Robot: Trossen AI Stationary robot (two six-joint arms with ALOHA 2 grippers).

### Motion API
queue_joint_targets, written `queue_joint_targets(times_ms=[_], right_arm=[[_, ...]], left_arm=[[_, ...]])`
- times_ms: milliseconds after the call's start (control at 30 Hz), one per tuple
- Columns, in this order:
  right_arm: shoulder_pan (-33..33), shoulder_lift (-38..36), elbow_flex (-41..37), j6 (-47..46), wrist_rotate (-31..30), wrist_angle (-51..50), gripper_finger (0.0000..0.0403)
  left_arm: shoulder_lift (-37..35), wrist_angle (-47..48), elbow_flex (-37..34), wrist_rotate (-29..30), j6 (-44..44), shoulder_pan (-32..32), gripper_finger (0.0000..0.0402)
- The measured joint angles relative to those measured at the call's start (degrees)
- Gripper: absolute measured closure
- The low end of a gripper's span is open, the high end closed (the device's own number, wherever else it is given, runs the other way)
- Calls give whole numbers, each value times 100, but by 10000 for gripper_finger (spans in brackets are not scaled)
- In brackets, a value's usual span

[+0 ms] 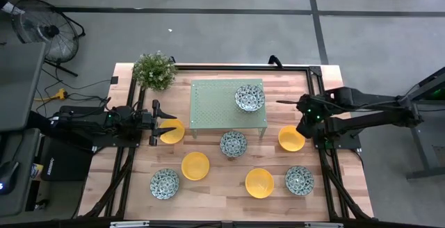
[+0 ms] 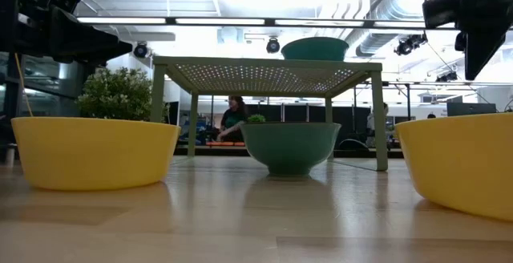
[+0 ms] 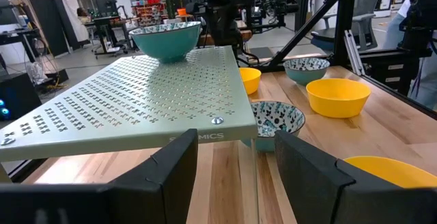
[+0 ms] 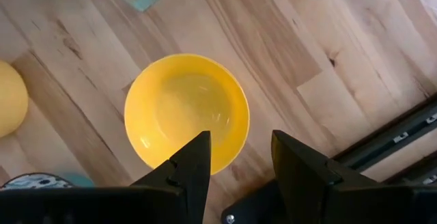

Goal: Pick & Place Mini bowls
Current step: Stack the bottom right green patterned bowl on top of the green patterned bowl on the shelf

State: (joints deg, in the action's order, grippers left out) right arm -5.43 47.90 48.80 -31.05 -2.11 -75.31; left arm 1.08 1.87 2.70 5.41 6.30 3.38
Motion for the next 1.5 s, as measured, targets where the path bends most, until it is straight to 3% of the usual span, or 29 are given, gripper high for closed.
queue_joint_targets(times_ms=[300,1500], right_arm=[[340,0,0,-157,7,189,261],[3418,206,1,-2678,-740,386,261]], left_arm=[[0,0,2,0,0,0,211],[0,0,0,0,-1,0,211]])
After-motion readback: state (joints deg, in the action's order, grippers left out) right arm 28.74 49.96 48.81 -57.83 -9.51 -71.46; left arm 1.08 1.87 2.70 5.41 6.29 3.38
